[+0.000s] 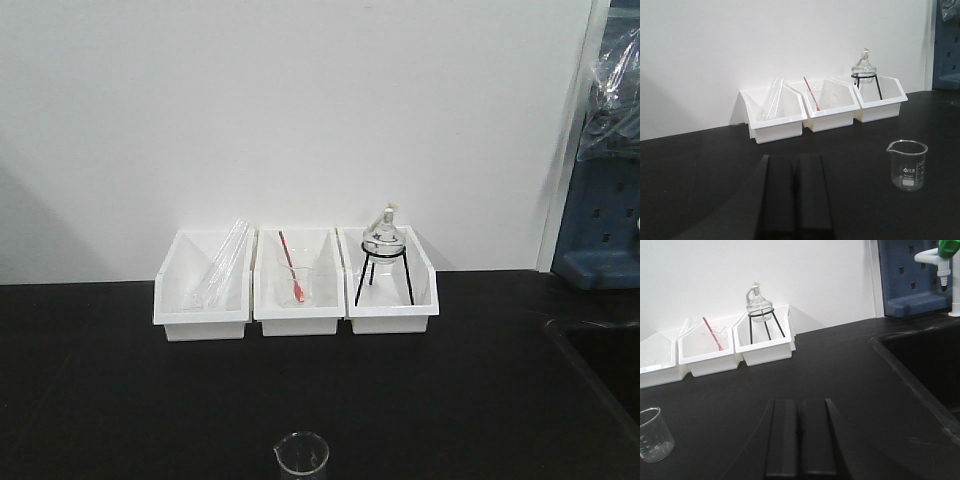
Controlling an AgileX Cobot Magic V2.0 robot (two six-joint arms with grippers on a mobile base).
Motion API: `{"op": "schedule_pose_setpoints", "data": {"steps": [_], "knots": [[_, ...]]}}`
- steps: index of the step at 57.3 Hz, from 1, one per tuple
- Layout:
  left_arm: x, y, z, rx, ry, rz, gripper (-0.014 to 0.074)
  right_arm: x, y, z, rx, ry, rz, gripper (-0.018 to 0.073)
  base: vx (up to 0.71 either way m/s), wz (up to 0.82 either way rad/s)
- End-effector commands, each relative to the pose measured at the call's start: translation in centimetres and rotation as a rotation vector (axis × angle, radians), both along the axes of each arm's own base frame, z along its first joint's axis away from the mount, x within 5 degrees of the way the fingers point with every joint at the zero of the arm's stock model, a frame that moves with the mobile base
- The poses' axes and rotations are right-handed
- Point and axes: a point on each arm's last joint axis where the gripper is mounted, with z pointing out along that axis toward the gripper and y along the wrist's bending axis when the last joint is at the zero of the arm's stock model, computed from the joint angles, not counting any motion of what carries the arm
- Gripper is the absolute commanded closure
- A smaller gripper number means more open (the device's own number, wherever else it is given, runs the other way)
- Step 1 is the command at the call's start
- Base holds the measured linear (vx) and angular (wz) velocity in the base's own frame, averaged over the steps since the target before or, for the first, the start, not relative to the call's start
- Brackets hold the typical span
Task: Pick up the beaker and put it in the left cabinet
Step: 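Move the right gripper toward the clear glass beaker on the bench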
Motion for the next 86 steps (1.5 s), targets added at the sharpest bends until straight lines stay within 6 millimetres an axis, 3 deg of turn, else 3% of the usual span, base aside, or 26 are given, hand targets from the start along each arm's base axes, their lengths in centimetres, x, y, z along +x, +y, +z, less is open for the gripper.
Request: {"op": "schedule_pose_setpoints", "data": {"steps": [1, 18, 30, 38, 47, 52, 63, 77, 86], "knots": [[-0.1, 0.0, 0.3, -0.033, -0.080, -0.002, 0.0595, -0.1, -0.1, 0.6, -0.014, -0.096, -0.009, 0.0565, 0.00, 0.00], [-0.1, 0.0, 0.3, -0.033, -0.080, -0.002, 0.0595, -0.3, -0.1, 2.1, -0.021, -0.218, -0.015, 0.0565, 0.00, 0.00], [-0.1, 0.0, 0.3, -0.033, -0.080, -0.002, 0.0595, -0.6, -0.1, 7.3, -0.153, -0.304, -0.026, 0.0565, 0.00, 0.00], [-0.1, 0.0, 0.3, -0.033, -0.080, -0.002, 0.0595, 1.6, 0.0, 11.6, -0.166, -0.264, -0.024, 0.0565, 0.00, 0.00], [-0.1, 0.0, 0.3, -0.033, -0.080, -0.002, 0.0595, 6.1, 0.1, 14.7, -0.186, -0.206, -0.019, 0.0565, 0.00, 0.00], [-0.1, 0.0, 0.3, -0.033, -0.080, -0.002, 0.0595, 8.3, 0.2, 15.0, -0.179, -0.175, -0.017, 0.0565, 0.00, 0.00], [-0.1, 0.0, 0.3, -0.033, -0.080, -0.002, 0.0595, 12.0, 0.3, 13.7, -0.180, -0.136, -0.013, 0.0561, 0.00, 0.00], [-0.1, 0.0, 0.3, -0.033, -0.080, -0.002, 0.0595, 13.3, 0.3, 13.0, -0.178, -0.121, -0.012, 0.0489, 0.00, 0.00], [-0.1, 0.0, 0.3, -0.033, -0.080, -0.002, 0.0595, 13.3, 0.3, 13.2, -0.177, -0.145, -0.014, 0.0342, 0.00, 0.00]]}}
